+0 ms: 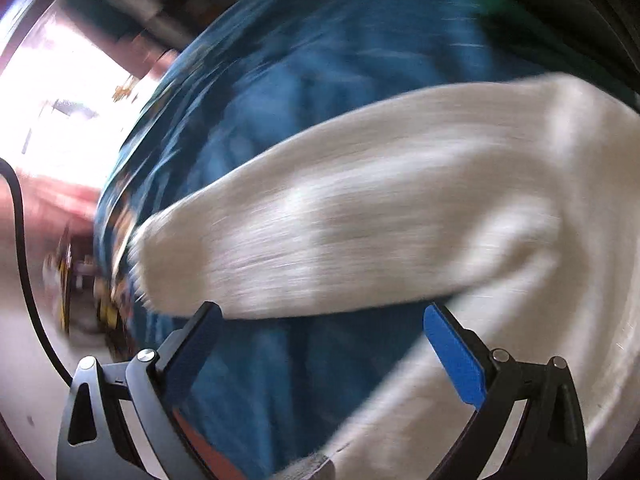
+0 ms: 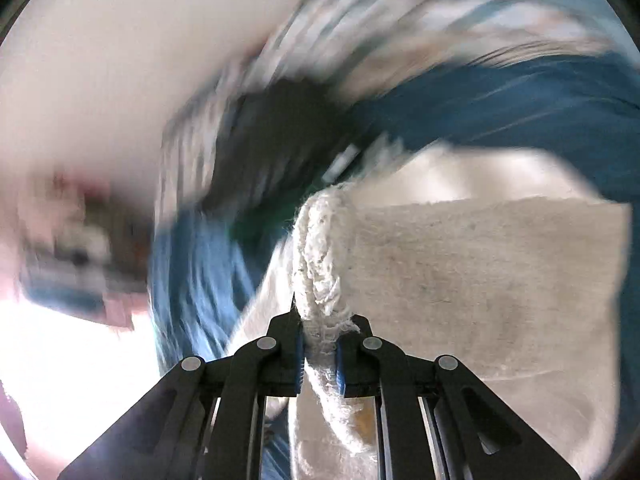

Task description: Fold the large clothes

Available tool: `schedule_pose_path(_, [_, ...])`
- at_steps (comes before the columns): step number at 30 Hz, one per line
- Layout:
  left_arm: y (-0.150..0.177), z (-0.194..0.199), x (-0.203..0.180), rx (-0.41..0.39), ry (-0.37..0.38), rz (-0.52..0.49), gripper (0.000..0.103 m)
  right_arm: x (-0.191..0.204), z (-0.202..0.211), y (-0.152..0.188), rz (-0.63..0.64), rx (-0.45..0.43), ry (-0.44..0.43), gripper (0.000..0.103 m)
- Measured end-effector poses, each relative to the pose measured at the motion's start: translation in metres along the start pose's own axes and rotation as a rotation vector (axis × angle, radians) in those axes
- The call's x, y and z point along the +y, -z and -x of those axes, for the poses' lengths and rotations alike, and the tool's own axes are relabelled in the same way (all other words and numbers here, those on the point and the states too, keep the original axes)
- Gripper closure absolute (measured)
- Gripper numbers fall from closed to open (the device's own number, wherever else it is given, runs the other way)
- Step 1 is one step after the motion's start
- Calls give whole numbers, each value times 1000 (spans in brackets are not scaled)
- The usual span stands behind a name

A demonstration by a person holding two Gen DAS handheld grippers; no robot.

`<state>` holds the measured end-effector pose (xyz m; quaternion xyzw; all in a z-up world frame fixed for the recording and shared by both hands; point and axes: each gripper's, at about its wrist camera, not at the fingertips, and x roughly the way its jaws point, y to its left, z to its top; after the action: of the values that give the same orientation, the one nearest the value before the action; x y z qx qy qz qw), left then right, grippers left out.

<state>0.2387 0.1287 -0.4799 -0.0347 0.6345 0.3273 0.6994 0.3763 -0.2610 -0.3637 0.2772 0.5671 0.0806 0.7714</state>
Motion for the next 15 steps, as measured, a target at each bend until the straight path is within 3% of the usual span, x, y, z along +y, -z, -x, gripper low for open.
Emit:
schedule_pose_path(3, [10, -28, 47, 55, -35, 83, 0, 38, -135, 18, 172, 168, 90, 91])
schedule_pose_path(5, [16, -44, 73, 90, -39, 121, 0, 46, -209, 27, 241, 289, 163, 83])
schedule_pose_path(7, [23, -53, 90, 121, -15, 168, 0, 36, -238, 31, 220, 370, 130, 70])
schedule_pose_path(10, [35, -68, 123, 175, 107, 301, 0, 25, -213, 23, 147, 320, 7, 55])
schedule_pose_path(12, [43, -83, 143, 224, 264, 436, 0, 9, -176, 11, 103, 247, -65, 47])
schedule_pose_path(15, [44, -115, 157, 282, 460, 606, 1, -5, -137, 14, 86, 197, -11, 46])
